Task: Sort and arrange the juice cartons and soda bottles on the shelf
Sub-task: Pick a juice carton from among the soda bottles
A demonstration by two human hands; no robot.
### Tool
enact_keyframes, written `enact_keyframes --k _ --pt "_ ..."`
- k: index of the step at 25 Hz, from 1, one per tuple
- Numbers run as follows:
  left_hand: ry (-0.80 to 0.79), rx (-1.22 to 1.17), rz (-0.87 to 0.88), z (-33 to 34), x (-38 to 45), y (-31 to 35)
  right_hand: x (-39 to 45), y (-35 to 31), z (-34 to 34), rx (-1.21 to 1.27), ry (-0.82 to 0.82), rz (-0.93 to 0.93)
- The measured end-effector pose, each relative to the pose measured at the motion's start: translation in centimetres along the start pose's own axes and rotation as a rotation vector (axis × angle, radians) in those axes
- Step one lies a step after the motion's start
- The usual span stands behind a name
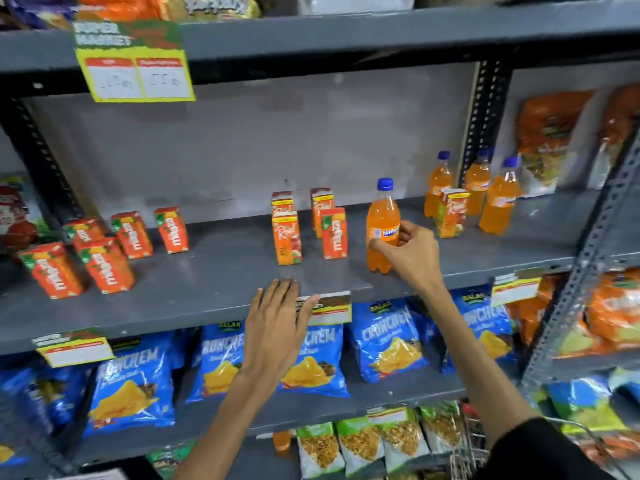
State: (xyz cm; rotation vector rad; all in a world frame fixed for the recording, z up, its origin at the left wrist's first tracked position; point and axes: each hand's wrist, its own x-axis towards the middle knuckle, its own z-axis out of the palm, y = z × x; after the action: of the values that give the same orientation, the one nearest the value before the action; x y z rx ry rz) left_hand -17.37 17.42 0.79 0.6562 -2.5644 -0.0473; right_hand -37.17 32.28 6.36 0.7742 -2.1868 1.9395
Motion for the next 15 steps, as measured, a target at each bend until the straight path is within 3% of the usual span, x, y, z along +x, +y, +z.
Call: enact_keyframes --k 6,15 --pt "-0.053 0.031 0.060 1.6 1.8 4.3 4.4 2.6 -5.0 -0.070 0.077 0.020" --pt "-0.023 0.063 0.097 2.7 2.6 5.3 7.0 5.2 -4.6 -0.162 0.129 0.007"
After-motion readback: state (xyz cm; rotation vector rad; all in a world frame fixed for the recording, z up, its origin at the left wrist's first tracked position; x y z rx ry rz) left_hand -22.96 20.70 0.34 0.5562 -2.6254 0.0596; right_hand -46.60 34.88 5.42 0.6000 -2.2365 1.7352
